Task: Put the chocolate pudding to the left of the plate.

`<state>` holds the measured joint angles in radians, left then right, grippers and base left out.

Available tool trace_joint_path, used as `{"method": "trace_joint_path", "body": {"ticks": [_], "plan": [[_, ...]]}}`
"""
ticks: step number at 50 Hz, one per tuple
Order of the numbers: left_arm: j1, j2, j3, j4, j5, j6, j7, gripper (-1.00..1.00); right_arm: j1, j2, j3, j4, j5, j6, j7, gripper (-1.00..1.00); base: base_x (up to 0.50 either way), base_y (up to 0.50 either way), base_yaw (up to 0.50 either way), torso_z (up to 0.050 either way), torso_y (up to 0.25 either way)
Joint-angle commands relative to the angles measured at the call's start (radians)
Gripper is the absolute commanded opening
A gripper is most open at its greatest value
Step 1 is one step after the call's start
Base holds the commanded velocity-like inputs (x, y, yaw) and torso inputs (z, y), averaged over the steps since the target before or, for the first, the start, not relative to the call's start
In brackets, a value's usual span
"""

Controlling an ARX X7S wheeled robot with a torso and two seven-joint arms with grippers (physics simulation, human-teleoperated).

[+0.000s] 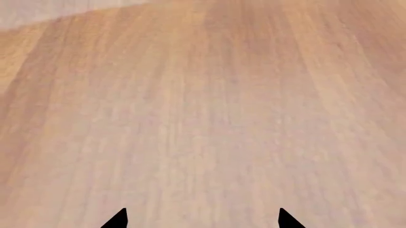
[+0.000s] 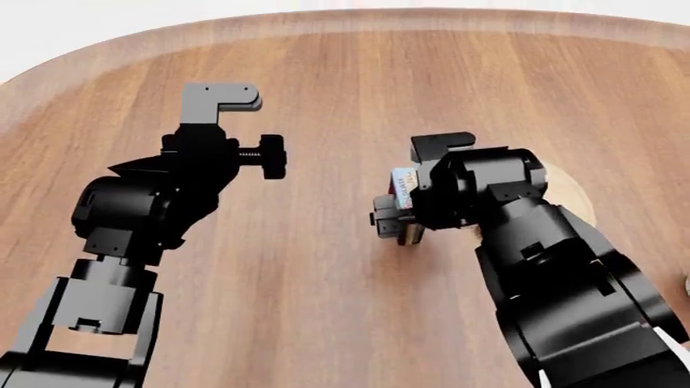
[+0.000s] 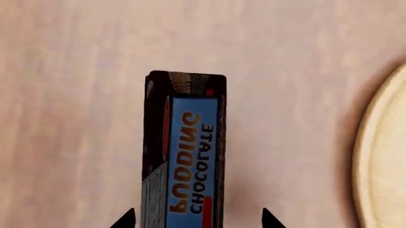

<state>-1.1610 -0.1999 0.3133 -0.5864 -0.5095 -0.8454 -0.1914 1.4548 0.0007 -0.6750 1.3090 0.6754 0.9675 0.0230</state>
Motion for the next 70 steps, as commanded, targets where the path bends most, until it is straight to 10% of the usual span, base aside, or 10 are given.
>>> {"method": "trace_joint_path", "body": {"ticks": [1,10,36,70], "plan": [[0.0,-0.006,-0.006,0.022,-0.015,-0.018,-0.003,1.0,0.027,0.0,0.037,-0.001,-0.049,0.002,-0.019,1.0,0.0,0.0,0.0,0.0,0.25],[0.059,-0.042,-0.043,0.195,-0.071,-0.097,-0.04,1.0,0.054,0.008,0.086,-0.009,-0.117,-0.023,-0.057,1.0,0.0,0.0,0.0,0.0,0.25],[0.483,-0.166,-0.208,1.003,-0.246,-0.174,-0.212,1.0,-0.554,0.305,0.471,-1.397,0.256,0.39,0.487,1.0,0.0,0.0,0.0,0.0,0.25],[1.377,-0.266,-0.127,1.379,0.186,0.596,-0.18,1.0,-1.558,0.476,0.544,-2.095,-0.139,-0.442,0.386,1.0,0.0,0.0,0.0,0.0,0.25]]}}
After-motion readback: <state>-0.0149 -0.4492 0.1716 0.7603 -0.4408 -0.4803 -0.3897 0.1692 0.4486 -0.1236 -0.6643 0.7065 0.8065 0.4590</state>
